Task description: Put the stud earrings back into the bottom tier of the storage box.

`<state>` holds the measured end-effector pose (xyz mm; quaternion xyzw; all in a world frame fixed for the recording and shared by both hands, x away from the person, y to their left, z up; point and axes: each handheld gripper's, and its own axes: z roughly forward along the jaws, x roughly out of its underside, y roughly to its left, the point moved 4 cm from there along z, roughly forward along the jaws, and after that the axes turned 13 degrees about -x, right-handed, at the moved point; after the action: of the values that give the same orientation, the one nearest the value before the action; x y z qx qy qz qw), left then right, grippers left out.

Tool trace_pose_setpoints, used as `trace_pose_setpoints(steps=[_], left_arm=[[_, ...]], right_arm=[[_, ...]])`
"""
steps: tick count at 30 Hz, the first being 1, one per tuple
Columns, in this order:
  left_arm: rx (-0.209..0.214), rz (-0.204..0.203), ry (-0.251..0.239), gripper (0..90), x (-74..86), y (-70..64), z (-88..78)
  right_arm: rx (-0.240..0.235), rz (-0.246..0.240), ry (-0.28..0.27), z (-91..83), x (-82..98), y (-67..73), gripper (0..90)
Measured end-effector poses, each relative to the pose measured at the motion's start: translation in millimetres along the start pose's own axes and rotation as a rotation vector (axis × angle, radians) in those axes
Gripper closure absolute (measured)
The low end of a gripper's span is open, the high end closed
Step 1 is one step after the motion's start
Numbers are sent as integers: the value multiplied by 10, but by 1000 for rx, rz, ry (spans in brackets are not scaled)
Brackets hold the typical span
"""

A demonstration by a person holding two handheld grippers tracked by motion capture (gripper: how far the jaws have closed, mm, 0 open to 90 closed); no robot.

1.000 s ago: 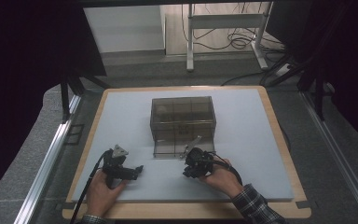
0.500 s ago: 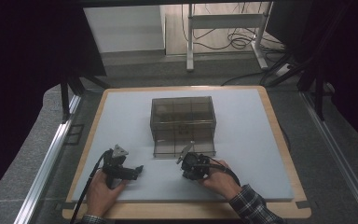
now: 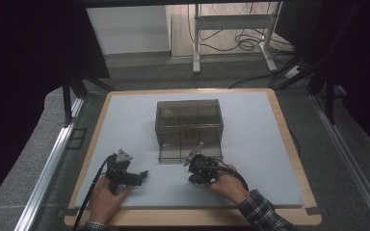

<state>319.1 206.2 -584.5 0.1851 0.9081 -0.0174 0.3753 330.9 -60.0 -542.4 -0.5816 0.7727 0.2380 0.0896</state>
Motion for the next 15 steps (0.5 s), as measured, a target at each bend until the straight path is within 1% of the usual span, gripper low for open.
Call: trace_pose_setpoints(steps=[2,3,4,5,7,10,12,15], left_arm=[[0,0,0,0,0,0,0],[0,0,0,0,0,0,0],[0,0,0,0,0,0,0],[0,0,0,0,0,0,0],[0,0,0,0,0,0,0],[0,0,0,0,0,0,0],[0,0,0,0,0,0,0],[0,1,1,0,0,1,-1]], right_arm=[[1,-4,-9,-16,-24,2,870],[10,-14,-22,-29,-56,-6,828],[10,-14,-22,-29,-56,-6,828],[10,-14,-27,-33,-71,-14,797],[-11,-1,-54,-12,-118,-31,761],[-14,-5,-53,20,-147,-36,750],[-16,-11,-47,74,-186,-43,745],[-9,-21,-41,105,-207,-56,746]])
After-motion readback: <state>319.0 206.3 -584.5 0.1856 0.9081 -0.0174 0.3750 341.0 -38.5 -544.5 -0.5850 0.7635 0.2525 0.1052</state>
